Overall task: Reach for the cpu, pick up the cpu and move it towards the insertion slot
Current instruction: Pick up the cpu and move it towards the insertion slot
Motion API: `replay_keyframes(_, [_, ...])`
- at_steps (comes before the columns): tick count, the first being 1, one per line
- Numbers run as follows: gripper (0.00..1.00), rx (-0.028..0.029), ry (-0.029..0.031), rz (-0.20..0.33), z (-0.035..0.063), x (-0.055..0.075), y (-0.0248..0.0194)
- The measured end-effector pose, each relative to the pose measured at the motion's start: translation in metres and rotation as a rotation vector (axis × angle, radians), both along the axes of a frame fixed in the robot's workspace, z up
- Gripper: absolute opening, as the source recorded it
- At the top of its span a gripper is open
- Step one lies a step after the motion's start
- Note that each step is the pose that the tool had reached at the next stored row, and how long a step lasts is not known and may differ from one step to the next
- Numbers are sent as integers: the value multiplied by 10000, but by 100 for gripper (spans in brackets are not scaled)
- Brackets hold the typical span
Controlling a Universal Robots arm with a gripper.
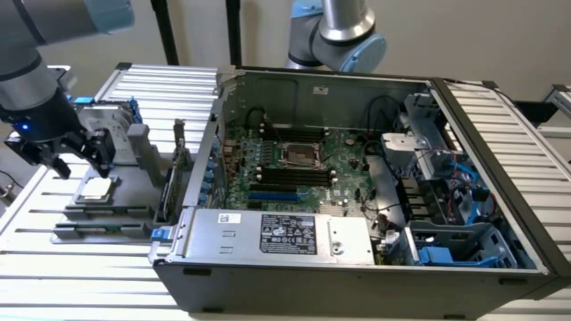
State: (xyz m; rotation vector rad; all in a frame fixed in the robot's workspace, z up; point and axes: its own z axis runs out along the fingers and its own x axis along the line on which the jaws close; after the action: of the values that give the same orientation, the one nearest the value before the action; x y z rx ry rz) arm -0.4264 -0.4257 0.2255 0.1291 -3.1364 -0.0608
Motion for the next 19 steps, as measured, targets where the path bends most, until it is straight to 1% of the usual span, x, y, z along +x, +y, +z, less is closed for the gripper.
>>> replay_keyframes(10, [71, 0, 0, -10, -182, 0, 0])
replay_keyframes(15, [71, 1, 0, -98, -270, 0, -6])
replay_keyframes(19, [71, 0, 0, -229, -318, 0, -8])
